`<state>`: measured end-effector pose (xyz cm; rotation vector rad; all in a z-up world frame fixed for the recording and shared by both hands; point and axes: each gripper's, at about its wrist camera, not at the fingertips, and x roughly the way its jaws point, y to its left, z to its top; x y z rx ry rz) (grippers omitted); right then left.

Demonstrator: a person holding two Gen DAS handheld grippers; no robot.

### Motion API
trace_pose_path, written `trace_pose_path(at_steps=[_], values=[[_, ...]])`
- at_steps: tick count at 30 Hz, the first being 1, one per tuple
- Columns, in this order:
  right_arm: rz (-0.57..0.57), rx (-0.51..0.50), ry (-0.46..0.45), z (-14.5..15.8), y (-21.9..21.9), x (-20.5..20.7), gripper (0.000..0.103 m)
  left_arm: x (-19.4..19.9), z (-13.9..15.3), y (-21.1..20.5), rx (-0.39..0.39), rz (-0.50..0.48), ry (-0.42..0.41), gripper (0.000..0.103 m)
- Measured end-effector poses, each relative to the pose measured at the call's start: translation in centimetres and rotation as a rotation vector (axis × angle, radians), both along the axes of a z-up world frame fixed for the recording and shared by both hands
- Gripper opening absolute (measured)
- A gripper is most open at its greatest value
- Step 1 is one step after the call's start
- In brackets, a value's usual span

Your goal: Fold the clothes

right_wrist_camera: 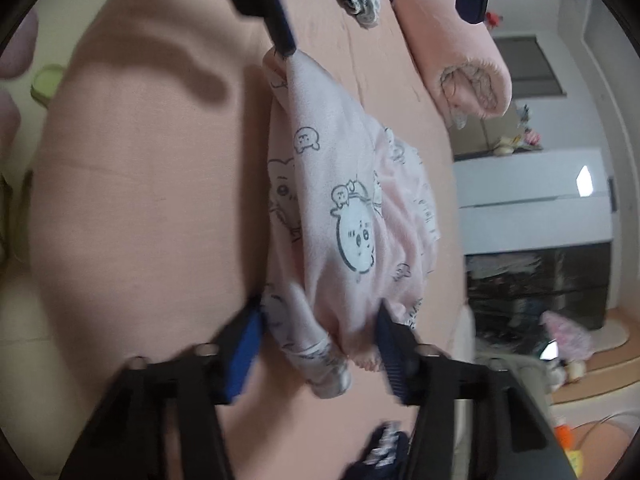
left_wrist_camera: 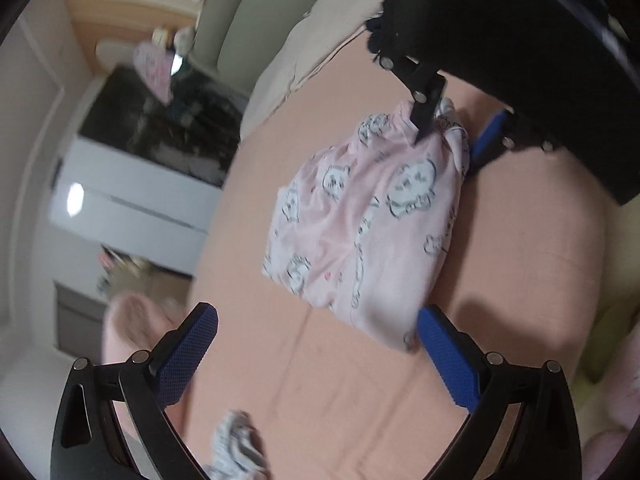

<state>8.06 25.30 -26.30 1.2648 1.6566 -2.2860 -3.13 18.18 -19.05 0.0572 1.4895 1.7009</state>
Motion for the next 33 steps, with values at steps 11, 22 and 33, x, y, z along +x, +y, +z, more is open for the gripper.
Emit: trace_pose_path(at_steps=[11, 22, 33], values=[[-0.046, -0.139, 0.032, 0.9, 1.1, -1.2, 0.019, 0.3, -3.5, 0.3, -0.087, -0.112, 0.136, 0.102], [-0.093, -0.23, 0.041, 1.9, 1.6, -0.8, 0.02, -2.6, -3.9, 3.2, -0.108, -0.093, 0.146, 0.103], [0.056, 0.296, 0.292, -1.6, -1.8, 1.7, 0.07, -1.9, -4.3, 3.0, -0.072, -0.059, 0.218, 0.103]])
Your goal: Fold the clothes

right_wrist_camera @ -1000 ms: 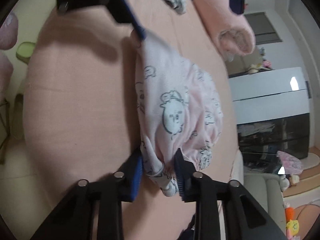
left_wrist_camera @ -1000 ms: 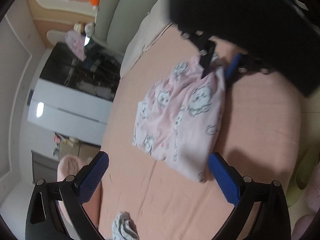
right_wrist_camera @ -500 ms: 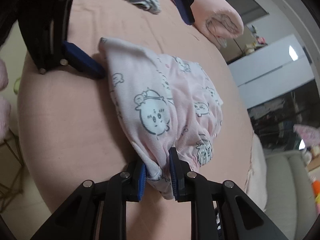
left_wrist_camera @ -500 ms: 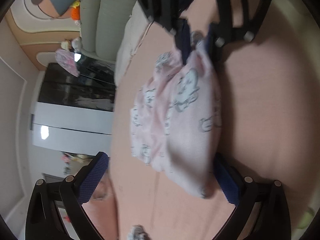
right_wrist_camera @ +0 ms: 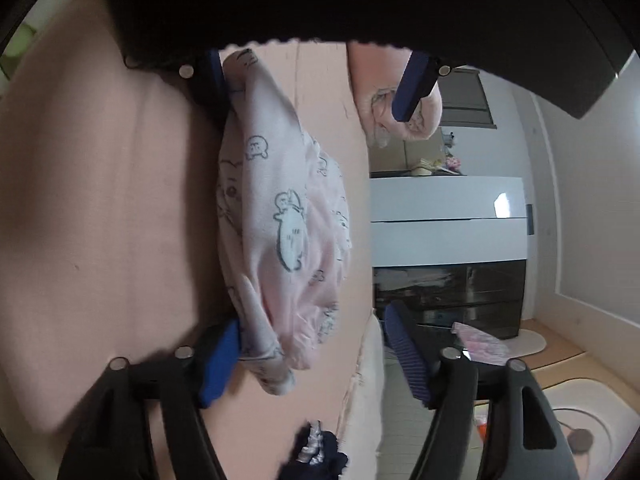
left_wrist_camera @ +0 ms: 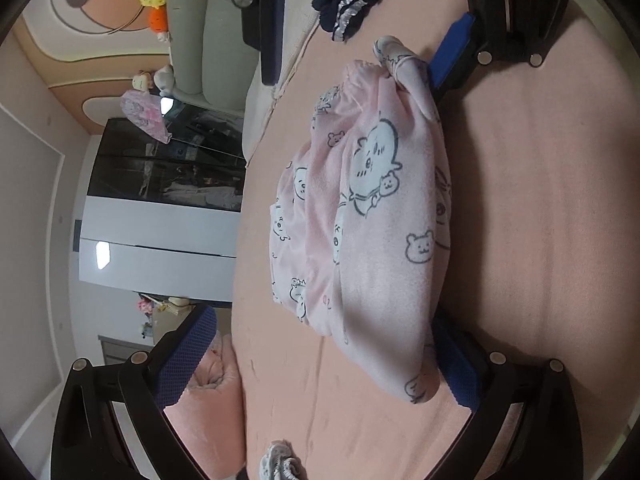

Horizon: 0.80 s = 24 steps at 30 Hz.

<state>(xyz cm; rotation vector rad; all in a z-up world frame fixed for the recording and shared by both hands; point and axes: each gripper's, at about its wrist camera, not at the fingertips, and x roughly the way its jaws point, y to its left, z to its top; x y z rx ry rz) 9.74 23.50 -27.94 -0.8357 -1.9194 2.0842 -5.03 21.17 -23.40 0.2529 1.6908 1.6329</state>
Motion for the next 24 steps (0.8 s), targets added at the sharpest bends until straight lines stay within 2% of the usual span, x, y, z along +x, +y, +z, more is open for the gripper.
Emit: trace_pose_path(at_steps=[3, 4, 6, 7, 8, 9, 10, 11, 12, 16, 20, 24], values=[[0.022, -0.003, -0.006, -0.1, 0.0, 0.1, 0.07, 0.2, -0.3, 0.0, -0.014, 0.0, -0.001, 0.1], [0.029, 0.002, -0.004, -0.1, 0.0, 0.1, 0.07, 0.3, -0.3, -0.1, -0.017, 0.003, -0.009, 0.095], [0.045, 0.016, 0.002, -0.3, -0.1, 0.0, 0.07, 0.5, -0.8, -0.5, -0.046, 0.013, -0.04, 0.074], [0.053, 0.024, 0.005, -0.4, -0.1, 0.0, 0.07, 0.8, -1.2, -0.7, -0.064, 0.014, -0.057, 0.051], [0.064, 0.027, -0.01, -0.8, -0.1, 0.1, 0.064, 1.4, -2.1, -1.2, -0.071, -0.005, -0.036, 0.025], [0.077, 0.03, -0.031, -1.2, -0.1, 0.2, 0.052, 2.0, -3.0, -1.6, -0.078, -0.024, -0.014, 0.013], [0.089, 0.033, -0.052, -1.6, -0.1, 0.3, 0.044, 2.6, -3.9, -2.1, -0.084, -0.043, 0.008, 0.004], [0.101, 0.021, -0.078, -2.1, -0.1, 0.5, 0.027, 2.8, -4.0, -2.2, -0.061, -0.048, 0.023, 0.004], [0.112, 0.005, -0.106, -2.6, -0.1, 0.6, 0.012, 2.7, -3.6, -2.0, -0.073, -0.044, -0.002, 0.005], [0.108, -0.035, -0.126, -2.5, 0.2, 0.2, 0.011, 2.3, -3.2, -1.7, -0.108, -0.048, -0.045, 0.005], [0.125, -0.025, -0.178, -2.1, 0.3, -0.1, 0.011, 2.1, -2.6, -1.5, -0.125, -0.042, -0.065, 0.005], [0.106, -0.043, -0.238, -0.7, 0.7, -0.5, 0.012, 1.3, -0.5, -0.6, -0.164, 0.003, -0.149, 0.01]])
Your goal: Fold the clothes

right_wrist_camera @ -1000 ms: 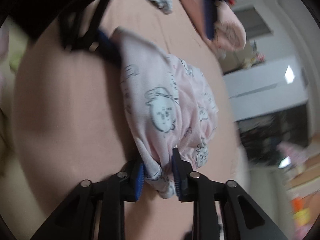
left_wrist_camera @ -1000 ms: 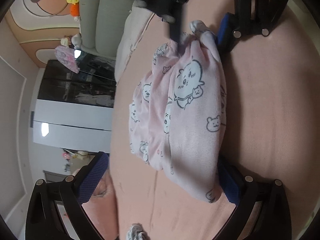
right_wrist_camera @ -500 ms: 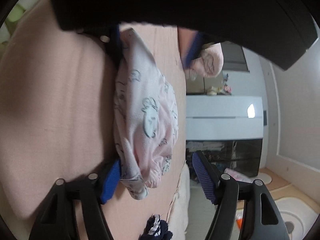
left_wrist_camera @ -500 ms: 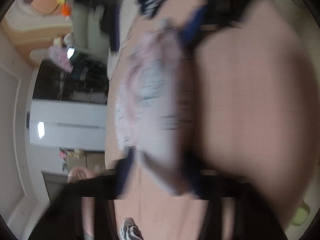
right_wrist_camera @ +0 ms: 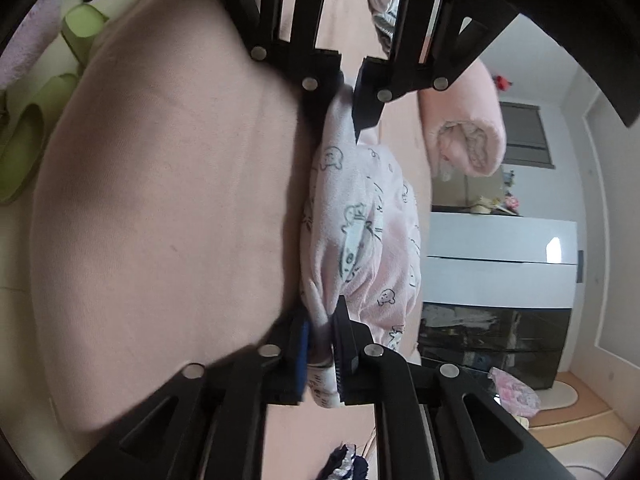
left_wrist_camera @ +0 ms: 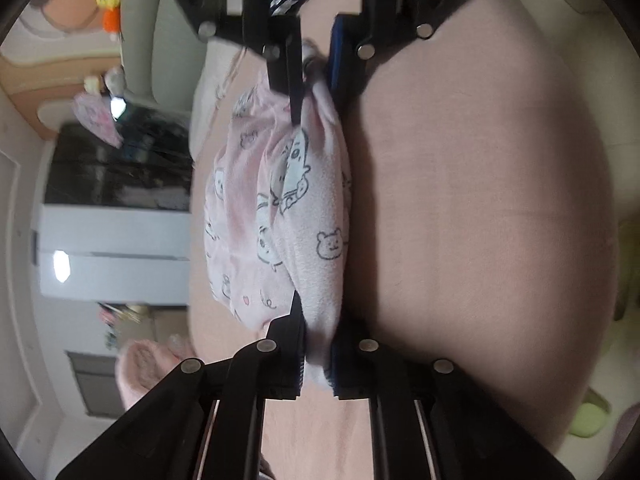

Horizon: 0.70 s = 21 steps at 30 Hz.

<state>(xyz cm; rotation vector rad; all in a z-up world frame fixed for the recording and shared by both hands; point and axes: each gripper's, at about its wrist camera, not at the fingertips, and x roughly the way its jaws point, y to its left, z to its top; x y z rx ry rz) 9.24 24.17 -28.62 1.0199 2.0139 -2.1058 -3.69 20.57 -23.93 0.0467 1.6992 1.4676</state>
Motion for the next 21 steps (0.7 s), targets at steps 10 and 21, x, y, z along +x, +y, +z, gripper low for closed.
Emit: trace_pose_path(at_steps=[10, 21], values=[[-0.054, -0.106, 0.035, 5.2, 1.4, -1.9, 0.012, -2.6, 6.5, 1.6, 0.089, 0.133, -0.23, 0.011], [-0.077, -0.184, 0.082, 9.3, 2.4, -3.9, 0.012, -5.3, 9.7, 2.7, 0.159, 0.204, -0.327, 0.011]])
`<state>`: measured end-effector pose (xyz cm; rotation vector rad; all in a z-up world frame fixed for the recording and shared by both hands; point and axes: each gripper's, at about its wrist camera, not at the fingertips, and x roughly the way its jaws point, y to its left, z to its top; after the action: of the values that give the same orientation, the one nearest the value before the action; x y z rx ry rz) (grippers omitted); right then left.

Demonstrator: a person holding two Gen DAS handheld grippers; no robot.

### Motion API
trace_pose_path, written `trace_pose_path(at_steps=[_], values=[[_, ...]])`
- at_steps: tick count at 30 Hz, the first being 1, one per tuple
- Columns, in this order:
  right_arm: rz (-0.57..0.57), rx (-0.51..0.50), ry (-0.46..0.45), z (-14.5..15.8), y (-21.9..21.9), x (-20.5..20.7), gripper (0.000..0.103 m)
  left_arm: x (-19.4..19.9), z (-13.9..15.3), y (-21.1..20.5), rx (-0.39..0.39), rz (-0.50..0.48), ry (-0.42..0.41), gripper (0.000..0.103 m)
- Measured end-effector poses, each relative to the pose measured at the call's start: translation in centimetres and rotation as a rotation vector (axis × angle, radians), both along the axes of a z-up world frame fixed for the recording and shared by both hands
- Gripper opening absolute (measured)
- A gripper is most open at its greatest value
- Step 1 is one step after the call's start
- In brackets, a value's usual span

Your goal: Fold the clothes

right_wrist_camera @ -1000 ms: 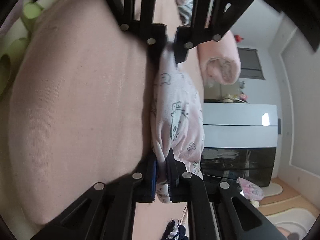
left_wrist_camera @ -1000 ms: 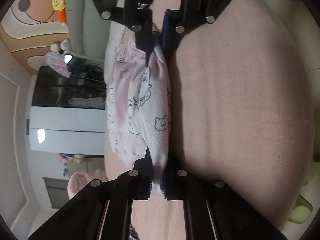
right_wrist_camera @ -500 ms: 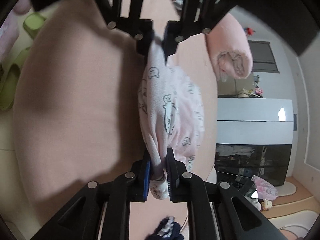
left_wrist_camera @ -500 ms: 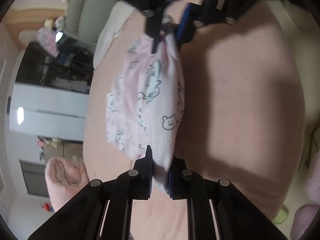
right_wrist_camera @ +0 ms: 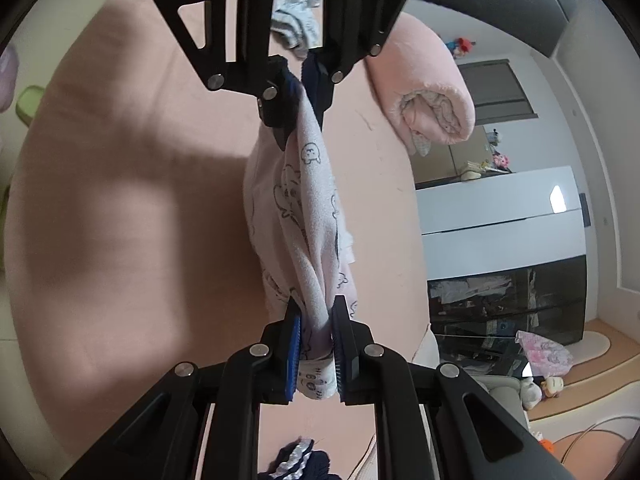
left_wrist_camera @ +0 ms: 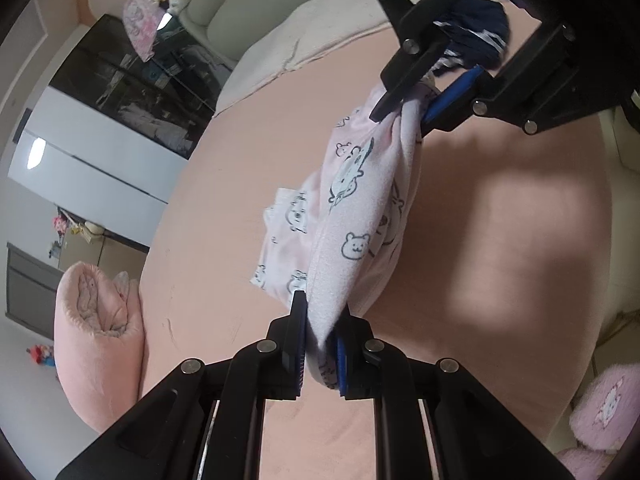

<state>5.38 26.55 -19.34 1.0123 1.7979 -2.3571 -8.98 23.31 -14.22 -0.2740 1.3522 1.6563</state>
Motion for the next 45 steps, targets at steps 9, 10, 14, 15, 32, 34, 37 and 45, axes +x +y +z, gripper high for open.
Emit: trace_pose_path(at_steps=[9, 10, 14, 15, 32, 34, 37, 45], values=[[-0.037, -0.007, 0.088, 1.4, 0.2, -2.5, 0.012, -3.2, 1.3, 2.1, 0.036, 0.073, -0.028, 0.011], [-0.045, -0.015, 0.091, 1.6, 0.3, -2.9, 0.012, -3.6, 1.6, 2.3, 0.041, 0.083, -0.046, 0.011], [-0.075, -0.057, 0.104, 2.3, 1.0, -4.6, 0.012, -5.2, 1.8, 3.3, 0.056, 0.107, -0.065, 0.012], [-0.083, -0.066, 0.108, 2.3, 1.1, -5.1, 0.012, -5.6, 1.8, 3.6, 0.058, 0.112, -0.065, 0.012], [-0.302, -0.315, 0.129, 1.3, 4.5, -12.3, 0.028, -13.8, -0.8, 7.0, 0.138, 0.412, -0.262, 0.053], [-0.347, -0.369, 0.13, 1.1, 5.3, -12.9, 0.031, -15.3, -0.9, 6.9, 0.164, 0.477, -0.297, 0.056], [-0.424, -0.449, 0.14, 1.0, 6.7, -13.7, 0.044, -17.7, -0.8, 6.7, 0.191, 0.57, -0.403, 0.057], [-0.623, -0.688, 0.132, 1.5, 10.3, -15.6, 0.059, -23.4, -1.8, 4.4, 0.245, 0.783, -0.777, 0.057]])
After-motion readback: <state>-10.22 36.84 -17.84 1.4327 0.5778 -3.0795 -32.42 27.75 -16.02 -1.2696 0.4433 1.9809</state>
